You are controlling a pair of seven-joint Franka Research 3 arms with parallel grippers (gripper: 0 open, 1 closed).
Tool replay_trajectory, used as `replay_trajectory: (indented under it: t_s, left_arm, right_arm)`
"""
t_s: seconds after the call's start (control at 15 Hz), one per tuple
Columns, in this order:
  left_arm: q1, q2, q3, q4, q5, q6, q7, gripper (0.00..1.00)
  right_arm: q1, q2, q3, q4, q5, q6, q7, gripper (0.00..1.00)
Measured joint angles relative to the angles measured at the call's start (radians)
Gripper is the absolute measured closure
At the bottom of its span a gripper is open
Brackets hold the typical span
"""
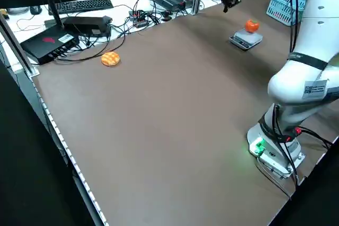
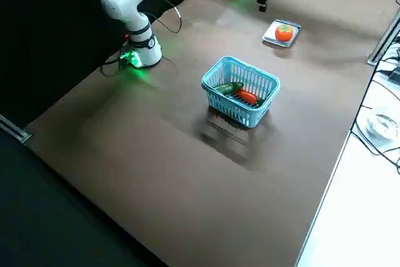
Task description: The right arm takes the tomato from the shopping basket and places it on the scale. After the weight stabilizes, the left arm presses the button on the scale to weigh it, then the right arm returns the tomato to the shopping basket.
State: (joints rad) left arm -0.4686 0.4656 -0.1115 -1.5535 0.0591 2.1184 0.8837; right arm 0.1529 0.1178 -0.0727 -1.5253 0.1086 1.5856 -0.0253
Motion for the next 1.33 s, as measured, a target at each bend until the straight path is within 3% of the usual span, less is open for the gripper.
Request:
replay_trajectory:
  t_s: [0.13, 0.2, 0.4, 0.47, 0.73, 1.0, 1.33]
  left_arm:
    - [0.035, -0.035, 0.004, 0.0, 0.0, -0.044, 0.0, 0.89]
    - [0.055, -0.05, 0.004, 0.0, 0.0, -0.065, 0.0, 0.81]
    - [0.14, -0.097, 0.004, 0.0, 0.001, -0.139, 0.0, 0.54]
    - [0.209, -0.128, 0.003, 0.0, 0.001, -0.192, 0.001, 0.37]
    - [0.365, -0.187, 0.001, -0.001, 0.001, -0.256, 0.005, 0.01]
    - [0.475, -0.233, 0.001, -0.001, 0.002, -0.32, 0.01, 0.0]
    - [0.494, -0.255, 0.002, -0.002, 0.002, -0.356, -0.005, 0.0]
  right_arm:
    - [0.015, 0.027, 0.001, -0.033, 0.149, 0.053, 0.0, 0.02]
    - [0.022, 0.048, 0.001, -0.056, 0.214, 0.08, -0.003, 0.01]
    - [0.053, 0.12, 0.002, -0.117, 0.373, 0.155, -0.014, 0.0]
    - [0.076, 0.166, 0.003, -0.152, 0.465, 0.213, -0.086, 0.0]
    - [0.128, 0.257, 0.004, -0.2, 0.632, 0.311, -0.263, 0.0]
    - [0.166, 0.363, 0.004, -0.215, 0.805, 0.377, -0.437, 0.0]
    - [0.189, 0.486, 0.004, -0.216, 0.997, 0.411, -0.633, 0.0]
